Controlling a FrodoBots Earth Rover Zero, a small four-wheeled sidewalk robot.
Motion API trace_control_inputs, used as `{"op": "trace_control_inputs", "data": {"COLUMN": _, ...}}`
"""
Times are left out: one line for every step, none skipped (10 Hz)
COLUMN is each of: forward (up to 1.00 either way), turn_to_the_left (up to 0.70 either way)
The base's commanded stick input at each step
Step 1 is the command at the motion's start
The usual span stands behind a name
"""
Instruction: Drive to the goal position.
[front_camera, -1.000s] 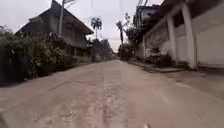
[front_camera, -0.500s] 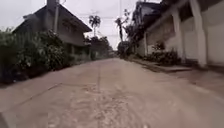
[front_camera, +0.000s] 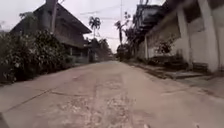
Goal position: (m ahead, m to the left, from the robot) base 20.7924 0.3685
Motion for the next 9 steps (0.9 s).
{"op": "trace_control_inputs", "data": {"forward": 1.00, "turn_to_the_left": 0.02}}
{"op": "trace_control_inputs", "data": {"forward": 1.00, "turn_to_the_left": 0.02}}
{"op": "trace_control_inputs", "data": {"forward": 1.00, "turn_to_the_left": 0.02}}
{"op": "trace_control_inputs", "data": {"forward": 1.00, "turn_to_the_left": 0.02}}
{"op": "trace_control_inputs", "data": {"forward": 1.00, "turn_to_the_left": 0.02}}
{"op": "trace_control_inputs", "data": {"forward": 1.00, "turn_to_the_left": 0.02}}
{"op": "trace_control_inputs", "data": {"forward": 1.00, "turn_to_the_left": 0.02}}
{"op": "trace_control_inputs", "data": {"forward": 1.00, "turn_to_the_left": 0.02}}
{"op": "trace_control_inputs", "data": {"forward": 1.00, "turn_to_the_left": 0.02}}
